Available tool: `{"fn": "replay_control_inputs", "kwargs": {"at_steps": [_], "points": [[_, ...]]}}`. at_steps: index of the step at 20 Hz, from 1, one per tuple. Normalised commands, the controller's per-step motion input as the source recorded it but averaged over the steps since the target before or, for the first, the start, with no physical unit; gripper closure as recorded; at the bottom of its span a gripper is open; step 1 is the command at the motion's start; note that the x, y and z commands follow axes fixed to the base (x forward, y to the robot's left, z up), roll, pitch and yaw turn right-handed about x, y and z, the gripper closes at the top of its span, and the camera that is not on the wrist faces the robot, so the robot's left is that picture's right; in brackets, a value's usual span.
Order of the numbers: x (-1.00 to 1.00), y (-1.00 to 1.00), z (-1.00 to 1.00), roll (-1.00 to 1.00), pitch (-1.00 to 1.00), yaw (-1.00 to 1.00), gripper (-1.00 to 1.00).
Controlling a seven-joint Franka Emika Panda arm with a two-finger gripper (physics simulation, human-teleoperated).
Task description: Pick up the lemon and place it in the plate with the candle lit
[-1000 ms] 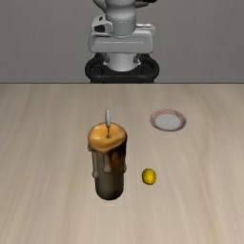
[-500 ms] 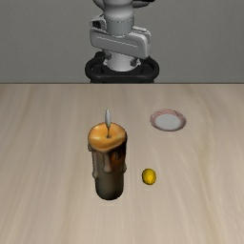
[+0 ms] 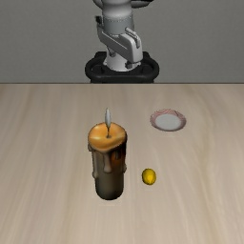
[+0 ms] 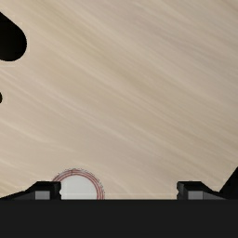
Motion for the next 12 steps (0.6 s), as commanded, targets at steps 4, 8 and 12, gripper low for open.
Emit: {"fn": "replay_control_inputs", "kwargs": {"at_steps": [4,8,12], "points": [[0.0,0.0,0.0,0.0,0.0,-0.45,-1.0],[0.0,0.0,0.0,0.0,0.0,-0.45,-1.0],[0.0,0.0,0.0,0.0,0.0,-0.39,-1.0]]}}
